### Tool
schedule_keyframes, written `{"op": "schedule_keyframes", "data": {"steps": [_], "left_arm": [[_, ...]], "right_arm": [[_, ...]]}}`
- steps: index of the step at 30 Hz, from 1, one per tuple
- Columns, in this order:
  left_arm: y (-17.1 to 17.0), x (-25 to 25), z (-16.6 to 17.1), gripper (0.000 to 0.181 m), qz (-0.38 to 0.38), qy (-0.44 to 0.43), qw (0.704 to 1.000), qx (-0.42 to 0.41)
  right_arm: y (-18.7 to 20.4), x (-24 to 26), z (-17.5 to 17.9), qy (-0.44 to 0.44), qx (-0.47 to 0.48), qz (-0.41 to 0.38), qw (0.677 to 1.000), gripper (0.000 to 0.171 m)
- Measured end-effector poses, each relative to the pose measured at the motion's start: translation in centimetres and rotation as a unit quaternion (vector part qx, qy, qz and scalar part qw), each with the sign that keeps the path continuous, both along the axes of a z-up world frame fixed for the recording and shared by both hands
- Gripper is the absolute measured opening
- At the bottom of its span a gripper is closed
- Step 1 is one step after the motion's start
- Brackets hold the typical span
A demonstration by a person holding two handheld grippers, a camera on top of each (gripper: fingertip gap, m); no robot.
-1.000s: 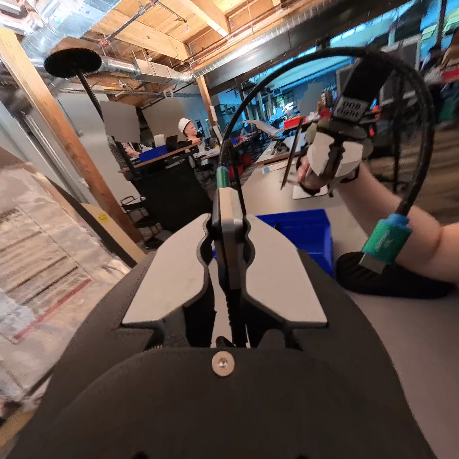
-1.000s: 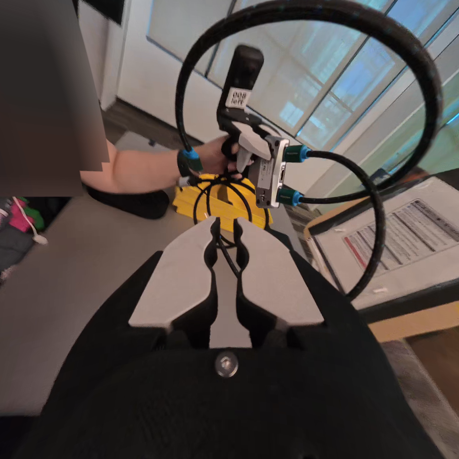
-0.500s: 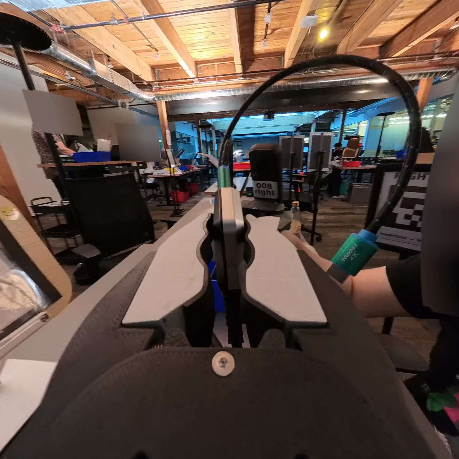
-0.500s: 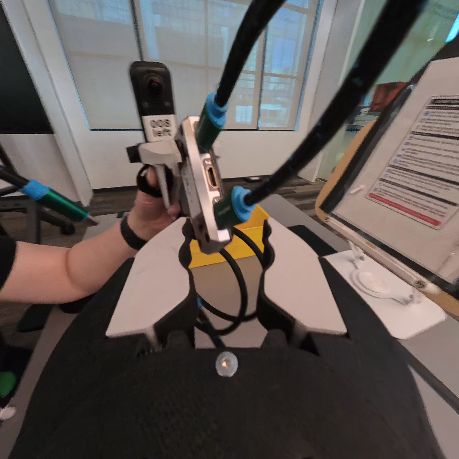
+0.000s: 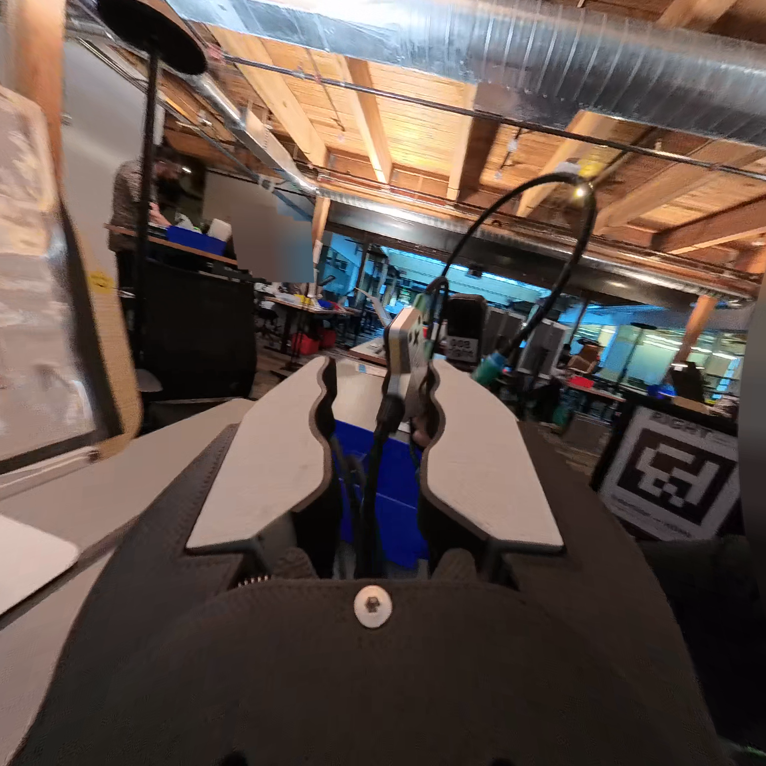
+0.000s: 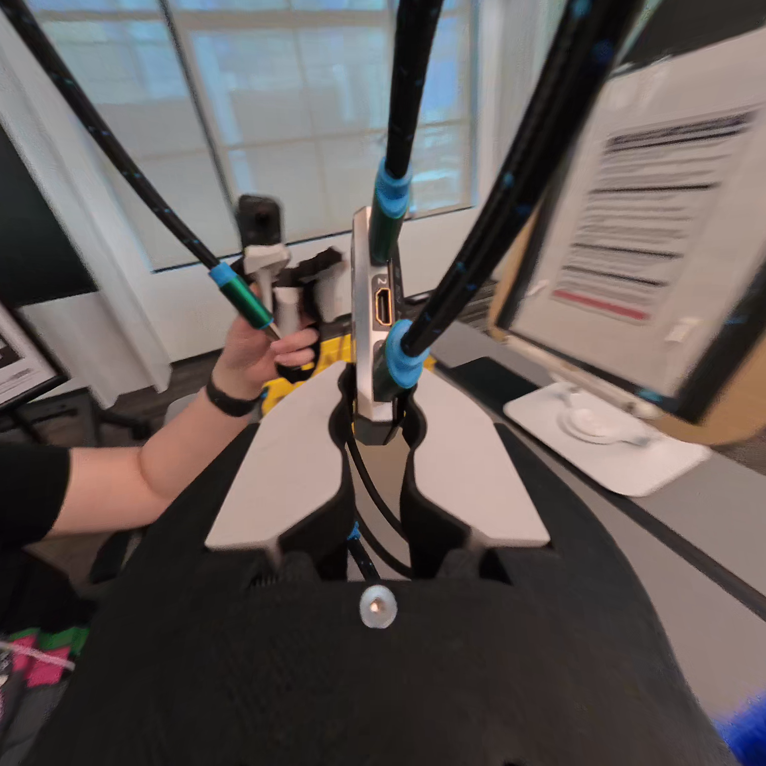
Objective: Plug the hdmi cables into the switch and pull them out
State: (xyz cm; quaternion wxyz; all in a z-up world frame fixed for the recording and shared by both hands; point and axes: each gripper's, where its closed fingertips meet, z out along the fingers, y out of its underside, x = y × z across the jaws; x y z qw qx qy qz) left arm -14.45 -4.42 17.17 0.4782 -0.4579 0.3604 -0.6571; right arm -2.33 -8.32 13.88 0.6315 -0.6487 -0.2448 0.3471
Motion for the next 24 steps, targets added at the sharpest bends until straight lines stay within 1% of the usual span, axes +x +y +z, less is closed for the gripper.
{"op": "schedule_keyframes", "data": {"steps": [2, 3, 6, 8, 11, 14, 18, 21, 24], "left_arm": [[0.7, -1.1, 0.5, 0.039, 0.030, -0.005, 0.999, 0.012], [0.8, -1.5, 0.7, 0.038, 0.034, -0.009, 0.999, 0.015], [0.7, -1.9, 1.0, 0.036, 0.034, -0.008, 0.999, 0.019], [0.5, -1.7, 0.9, 0.035, 0.033, -0.005, 0.999, 0.022], [0.2, -1.1, 0.6, 0.033, 0.026, 0.003, 0.999, 0.024], [-0.1, -0.5, 0.2, 0.032, 0.017, 0.013, 0.999, 0.024], [-0.4, -0.1, -0.1, 0.032, 0.011, 0.020, 0.999, 0.030], [-0.4, -0.1, -0.1, 0.032, 0.012, 0.021, 0.999, 0.033], [-0.5, -0.2, 0.0, 0.031, 0.009, 0.020, 0.999, 0.033]], "right_arm": [[-0.3, 4.2, 1.2, 0.006, 0.010, -0.059, 0.998, 0.021], [-0.7, 6.4, 1.7, 0.010, 0.010, -0.086, 0.996, 0.021], [-2.0, 12.9, 2.9, 0.044, 0.026, -0.178, 0.983, 0.021], [-2.8, 16.4, 3.3, 0.068, 0.039, -0.223, 0.972, 0.021], [-3.1, 21.1, 2.4, 0.072, 0.040, -0.296, 0.952, 0.020], [-2.4, 24.2, 0.1, 0.028, 0.014, -0.356, 0.934, 0.021], [-1.1, 26.1, -2.6, -0.020, -0.016, -0.386, 0.922, 0.021], [-0.1, 26.3, -4.2, -0.036, -0.033, -0.377, 0.925, 0.021], [0.8, 25.9, -5.6, -0.039, -0.044, -0.347, 0.936, 0.021]]}}
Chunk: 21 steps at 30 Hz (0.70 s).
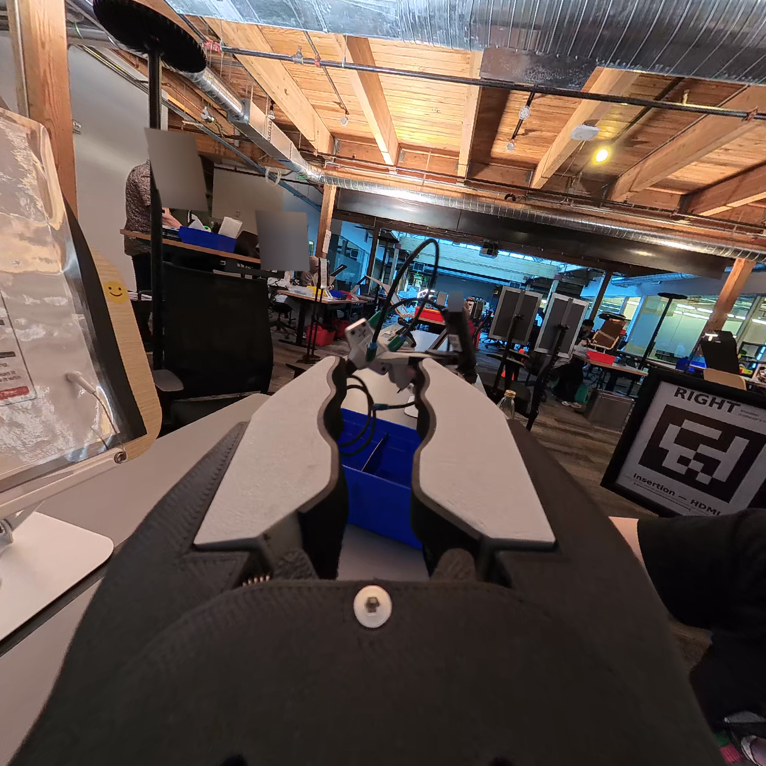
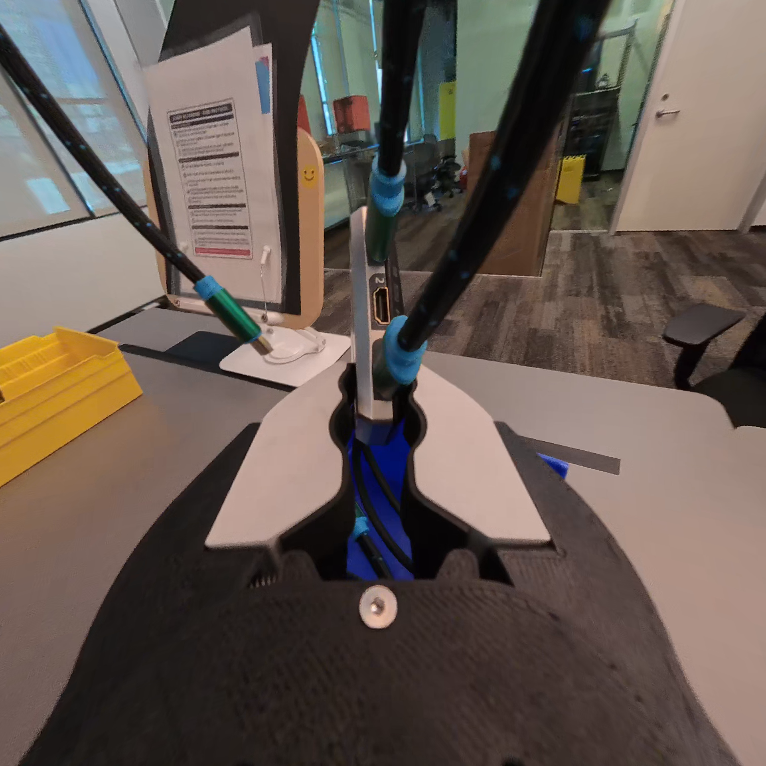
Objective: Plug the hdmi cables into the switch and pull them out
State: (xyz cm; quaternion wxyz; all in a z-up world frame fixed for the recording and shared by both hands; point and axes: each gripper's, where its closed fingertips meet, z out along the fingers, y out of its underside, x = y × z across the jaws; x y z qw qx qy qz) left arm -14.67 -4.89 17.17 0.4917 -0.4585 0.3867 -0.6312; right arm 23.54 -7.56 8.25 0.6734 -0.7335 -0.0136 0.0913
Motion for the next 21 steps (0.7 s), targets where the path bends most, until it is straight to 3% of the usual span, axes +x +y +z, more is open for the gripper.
{"op": "schedule_keyframes", "data": {"steps": [4, 14, 21], "left_arm": [[-0.1, 0.0, 0.1, 0.031, -0.001, -0.001, 1.000, 0.003], [-0.6, 0.8, -0.4, 0.031, -0.014, 0.011, 1.000, 0.003], [-1.0, 1.5, -0.9, 0.030, -0.022, 0.021, 1.000, 0.004]], "right_arm": [[0.8, 0.0, -1.9, 0.005, -0.022, 0.024, 0.999, 0.022], [2.8, -2.2, -11.2, -0.122, -0.196, 0.096, 0.968, 0.022], [4.9, -1.8, -12.9, -0.086, -0.236, 0.040, 0.967, 0.024]]}}
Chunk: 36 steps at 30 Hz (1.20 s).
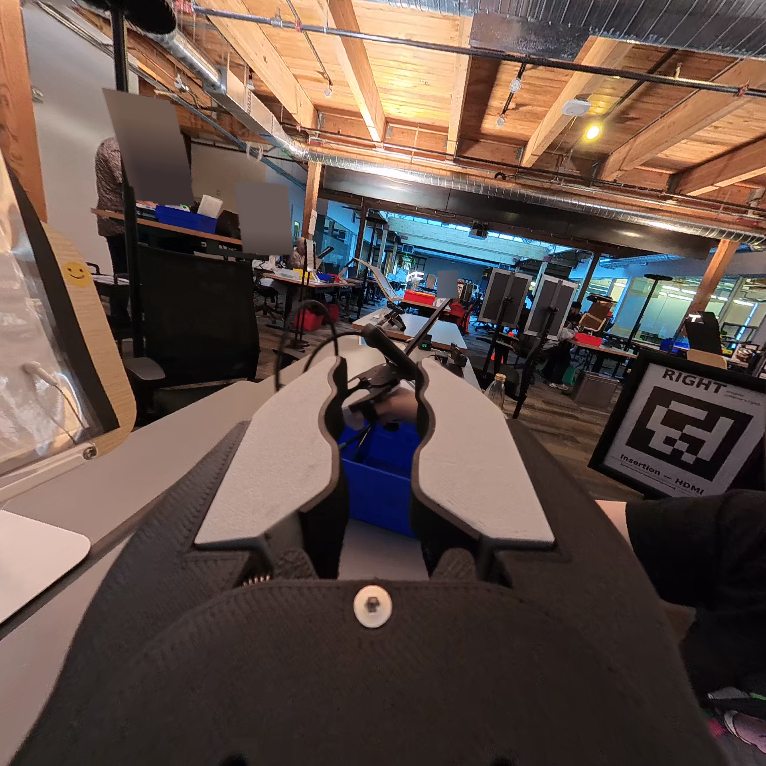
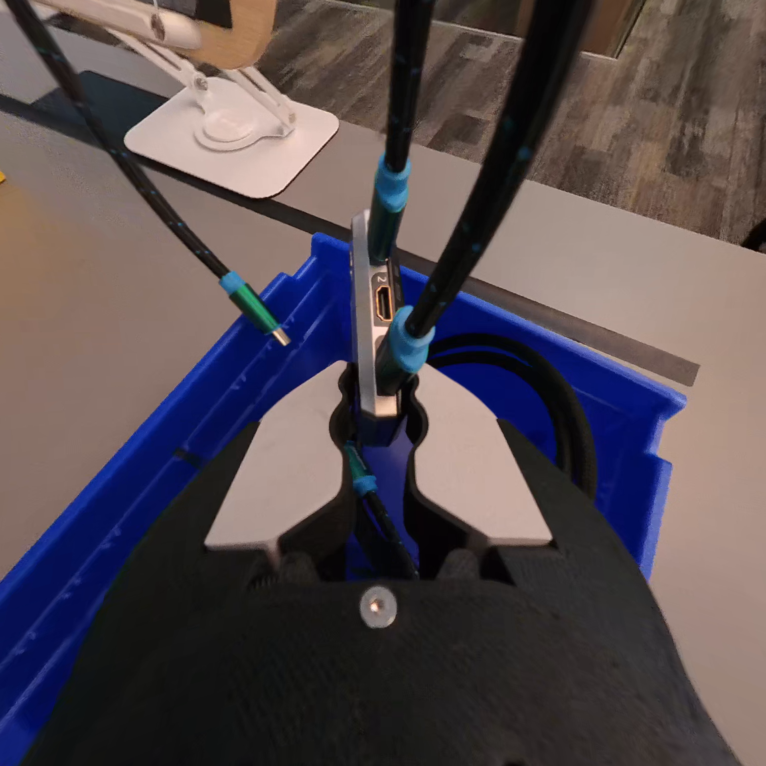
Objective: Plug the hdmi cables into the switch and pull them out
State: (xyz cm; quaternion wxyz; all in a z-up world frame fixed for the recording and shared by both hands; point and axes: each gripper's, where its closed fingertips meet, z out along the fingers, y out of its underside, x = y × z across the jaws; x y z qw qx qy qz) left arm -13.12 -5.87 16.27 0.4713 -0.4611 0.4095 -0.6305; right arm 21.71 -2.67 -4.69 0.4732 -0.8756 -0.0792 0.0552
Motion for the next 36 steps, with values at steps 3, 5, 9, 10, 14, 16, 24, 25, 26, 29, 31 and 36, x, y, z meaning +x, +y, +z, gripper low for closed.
{"op": "schedule_keyframes", "data": {"steps": [3, 5, 9, 10, 14, 16, 24, 25, 26, 29, 31, 36], "left_arm": [[-0.2, 0.4, -0.3, 0.031, -0.007, 0.005, 1.000, -0.002], [-0.3, 0.6, -0.4, 0.031, -0.009, 0.009, 1.000, -0.002], [-0.3, 0.7, -0.5, 0.031, -0.010, 0.010, 1.000, -0.001], [-0.3, 0.7, -0.4, 0.031, -0.010, 0.009, 1.000, -0.001], [-0.2, 0.4, -0.1, 0.030, -0.007, 0.004, 1.000, 0.000], [-0.2, 0.3, 0.0, 0.031, -0.007, 0.003, 1.000, 0.000], [-0.3, 0.3, 0.2, 0.030, -0.007, 0.001, 1.000, 0.003], [-0.3, 0.2, 0.2, 0.030, -0.006, 0.001, 1.000, 0.004], [-0.3, 0.1, 0.3, 0.030, -0.004, 0.000, 1.000, 0.005], [-0.1, -0.3, 0.6, 0.030, 0.004, -0.003, 1.000, 0.009], [0.2, -1.0, 0.9, 0.031, 0.016, 0.000, 1.000, 0.015], [1.7, -5.8, 3.2, 0.032, 0.119, 0.002, 0.990, 0.072]], "right_arm": [[0.6, 0.2, -0.2, -0.018, 0.023, 0.004, 1.000, 0.026], [0.7, 0.3, -0.4, -0.024, 0.023, 0.003, 0.999, 0.026], [-0.2, 1.2, -1.5, -0.067, -0.019, 0.006, 0.998, 0.031], [-0.4, 1.4, -1.4, -0.080, -0.023, 0.006, 0.996, 0.034], [-0.7, 1.7, 1.1, -0.096, 0.016, -0.003, 0.995, 0.035], [-1.1, 1.5, 2.8, -0.084, 0.040, -0.007, 0.996, 0.035], [-3.4, 2.1, 6.4, -0.095, 0.081, -0.016, 0.992, 0.031], [-3.8, 2.4, 7.4, -0.094, 0.098, -0.025, 0.990, 0.030], [-4.3, 2.7, 8.4, -0.093, 0.117, -0.033, 0.988, 0.029], [-5.9, 3.4, 11.4, -0.097, 0.169, -0.055, 0.979, 0.028], [-7.1, 3.5, 13.4, -0.099, 0.210, -0.064, 0.971, 0.028], [-9.2, 2.6, 17.3, -0.099, 0.286, -0.069, 0.951, 0.026]]}}
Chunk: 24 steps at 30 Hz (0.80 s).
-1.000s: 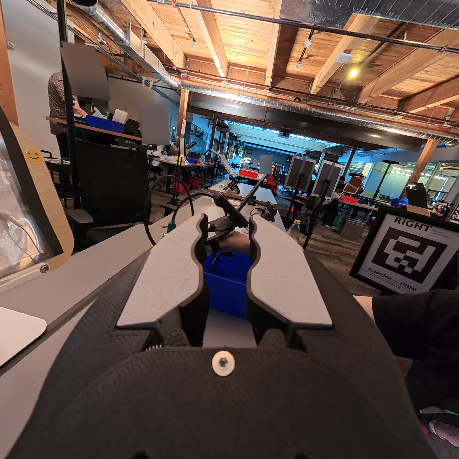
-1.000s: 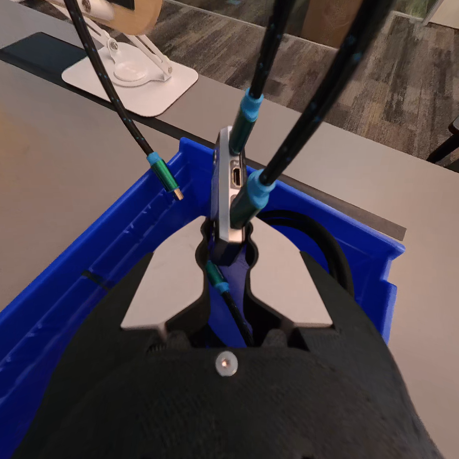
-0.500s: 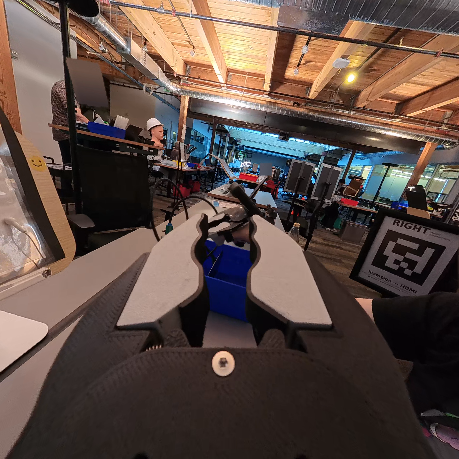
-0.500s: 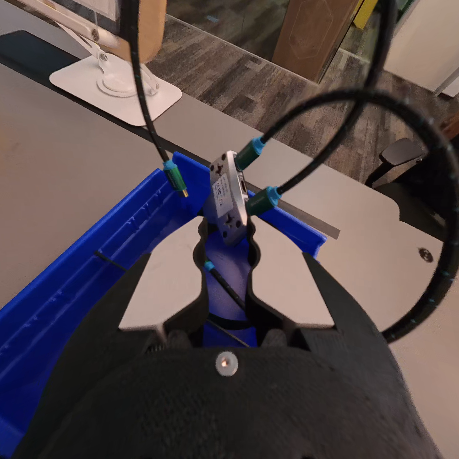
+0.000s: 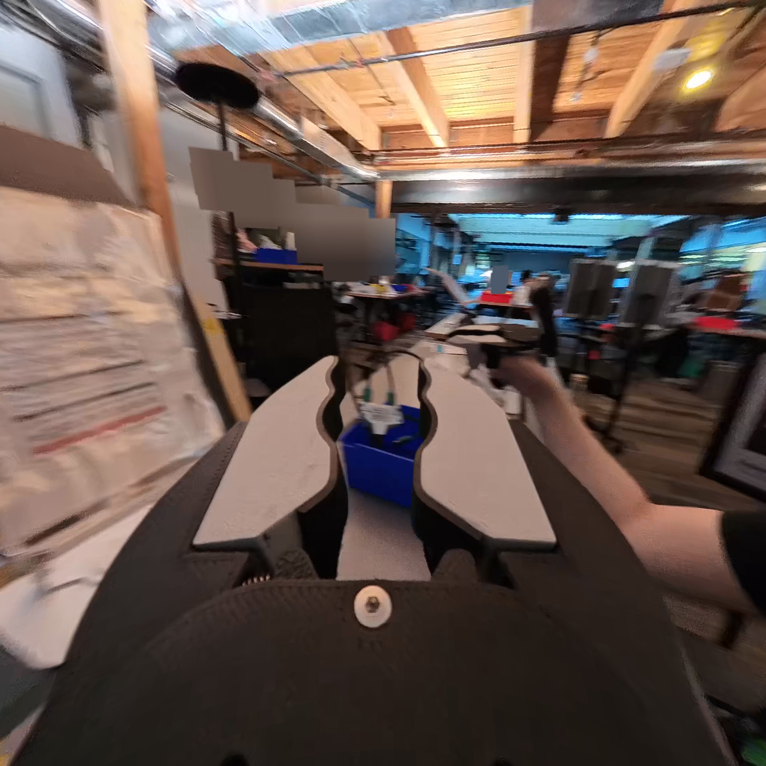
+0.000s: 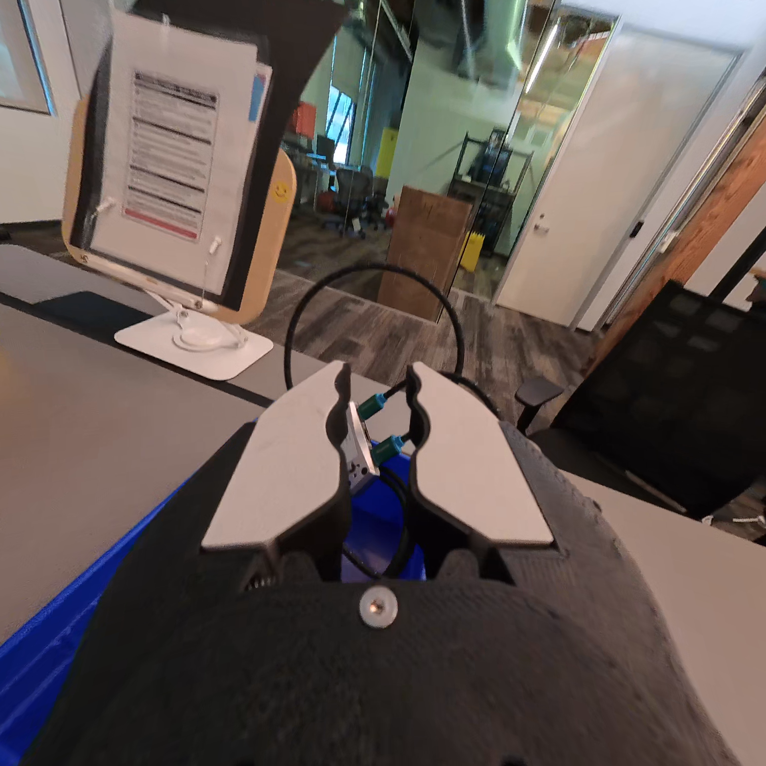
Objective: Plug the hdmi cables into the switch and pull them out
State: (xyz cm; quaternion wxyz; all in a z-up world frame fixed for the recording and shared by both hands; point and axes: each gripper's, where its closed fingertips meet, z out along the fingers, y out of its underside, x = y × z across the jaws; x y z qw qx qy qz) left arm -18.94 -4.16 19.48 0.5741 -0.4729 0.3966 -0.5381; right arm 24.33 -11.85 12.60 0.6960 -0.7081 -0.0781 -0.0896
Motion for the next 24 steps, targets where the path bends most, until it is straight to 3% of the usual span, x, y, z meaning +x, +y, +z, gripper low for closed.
{"op": "schedule_keyframes", "data": {"steps": [4, 5, 7, 9, 11, 14, 17, 20, 24], "left_arm": [[2.7, -7.3, 1.7, 0.041, 0.192, 0.015, 0.980, 0.043], [3.8, -9.5, 1.7, 0.054, 0.256, 0.027, 0.965, 0.044], [5.7, -14.1, 0.8, 0.061, 0.376, 0.073, 0.923, 0.045], [6.8, -17.6, -0.9, 0.069, 0.434, 0.126, 0.892, 0.026], [6.7, -18.8, -4.0, 0.076, 0.407, 0.185, 0.893, -0.040], [4.8, -18.7, -8.9, 0.069, 0.322, 0.289, 0.894, -0.120], [1.7, -17.6, -13.4, 0.068, 0.226, 0.413, 0.873, -0.126], [-2.3, -16.6, -17.6, 0.065, 0.106, 0.528, 0.835, -0.114], [-3.1, -16.6, -20.0, 0.045, 0.064, 0.577, 0.803, -0.136]], "right_arm": [[-0.5, -0.7, 1.1, -0.018, 0.019, -0.002, 1.000, 0.025], [-0.5, -0.9, 1.2, -0.020, 0.019, 0.000, 1.000, 0.025], [-0.2, -1.3, 1.0, -0.025, 0.013, 0.004, 1.000, 0.025], [0.2, -1.5, 0.5, -0.032, 0.003, 0.002, 0.999, 0.025], [0.7, -1.6, -0.1, -0.040, -0.012, 0.000, 0.999, 0.026], [1.3, -1.8, -1.0, -0.048, -0.033, 0.002, 0.998, 0.026], [1.8, -2.1, -1.8, -0.054, -0.051, 0.006, 0.997, 0.026], [2.3, -2.4, -2.4, -0.059, -0.065, 0.010, 0.996, 0.026], [2.6, -2.9, -2.9, -0.065, -0.075, 0.019, 0.995, 0.027]]}}
